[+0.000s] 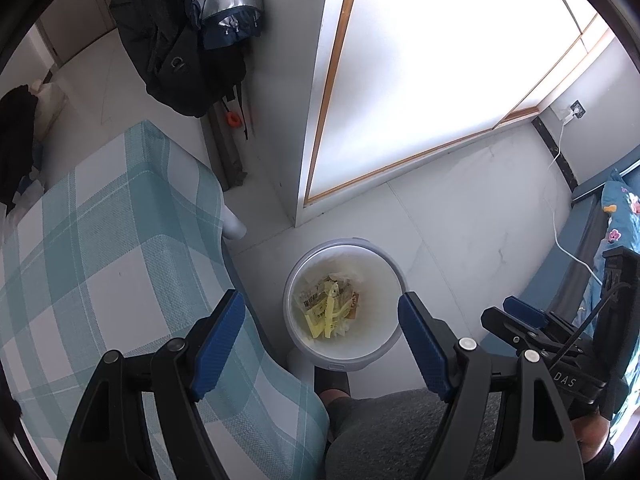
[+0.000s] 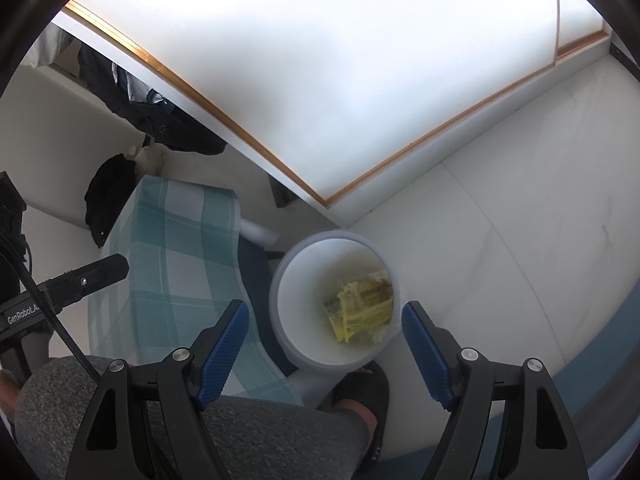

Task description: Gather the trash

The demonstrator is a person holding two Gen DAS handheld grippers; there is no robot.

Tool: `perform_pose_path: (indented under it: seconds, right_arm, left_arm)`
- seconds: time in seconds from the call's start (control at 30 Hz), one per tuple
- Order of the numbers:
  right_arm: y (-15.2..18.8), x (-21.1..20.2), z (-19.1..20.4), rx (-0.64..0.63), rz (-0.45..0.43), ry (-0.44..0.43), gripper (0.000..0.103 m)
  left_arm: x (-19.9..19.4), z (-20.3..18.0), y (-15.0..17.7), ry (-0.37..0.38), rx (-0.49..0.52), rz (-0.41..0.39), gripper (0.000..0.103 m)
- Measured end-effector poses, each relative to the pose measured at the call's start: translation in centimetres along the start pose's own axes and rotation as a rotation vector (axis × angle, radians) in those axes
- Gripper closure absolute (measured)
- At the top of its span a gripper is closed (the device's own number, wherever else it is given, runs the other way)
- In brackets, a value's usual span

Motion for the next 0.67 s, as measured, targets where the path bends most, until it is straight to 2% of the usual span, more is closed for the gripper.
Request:
perform_pose_path:
  seconds: [0.3, 0.67]
  right_arm:
    - [-0.12, -0.06, 0.0, 0.001, -0.004, 0.001, 0.024]
    - [-0.06, 0.12, 0.06, -0.003, 0.003, 0.008, 0.024]
  left_arm:
    - [-0.03, 0.15, 0.19, -0.016, 0.009, -0.012, 0.027]
    - [-0.54, 0.16, -0.11, 0.008, 0.011, -0.044, 0.027]
Point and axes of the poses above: each gripper's, at about its wrist camera, not at the fingertips, and x roughly the way its jaws point, z to its left, y to its underside, the point moved 6 cm from there along x, roughly the way its jaws point, and after that the axes turned 11 degrees about -x, right-handed, at the moved point
